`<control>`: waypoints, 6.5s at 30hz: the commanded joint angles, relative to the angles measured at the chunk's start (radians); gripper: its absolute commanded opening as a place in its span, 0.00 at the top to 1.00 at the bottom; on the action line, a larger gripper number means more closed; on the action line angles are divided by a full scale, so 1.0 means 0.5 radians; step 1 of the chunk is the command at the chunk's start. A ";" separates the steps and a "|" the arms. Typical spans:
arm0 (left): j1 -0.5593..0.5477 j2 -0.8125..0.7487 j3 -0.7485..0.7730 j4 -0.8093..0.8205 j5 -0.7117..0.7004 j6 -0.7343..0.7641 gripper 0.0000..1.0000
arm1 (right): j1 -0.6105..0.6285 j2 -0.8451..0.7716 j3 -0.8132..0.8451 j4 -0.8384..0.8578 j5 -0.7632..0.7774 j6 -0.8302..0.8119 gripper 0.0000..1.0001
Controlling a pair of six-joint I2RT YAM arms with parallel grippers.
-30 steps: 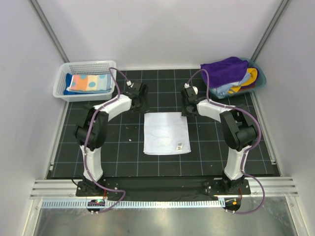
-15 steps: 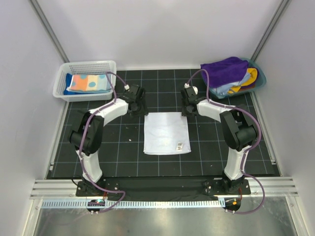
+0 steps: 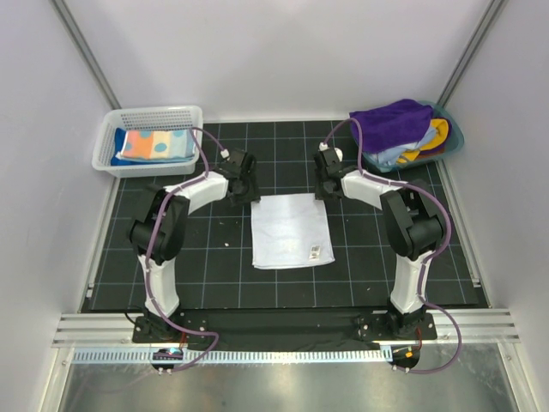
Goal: Fold and stack the towels
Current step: Fold the towel
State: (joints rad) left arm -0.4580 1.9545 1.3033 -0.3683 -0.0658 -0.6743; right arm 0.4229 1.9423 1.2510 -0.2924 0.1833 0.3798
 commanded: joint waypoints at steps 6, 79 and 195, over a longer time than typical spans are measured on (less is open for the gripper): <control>0.005 0.113 0.007 0.031 -0.108 -0.004 0.61 | -0.008 0.125 0.020 -0.072 -0.051 -0.036 0.79; -0.029 -1.163 -1.217 0.878 0.052 -0.130 1.00 | 0.458 -1.160 -1.069 0.456 0.290 0.250 0.92; -0.284 -0.780 -0.990 0.249 0.012 -0.250 0.71 | 1.109 -0.808 -0.438 0.063 0.253 0.750 0.66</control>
State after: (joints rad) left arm -0.5972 1.5497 0.7918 -0.2287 -0.0555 -0.7868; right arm 0.9844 1.4422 0.9634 -0.2581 0.2787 0.8066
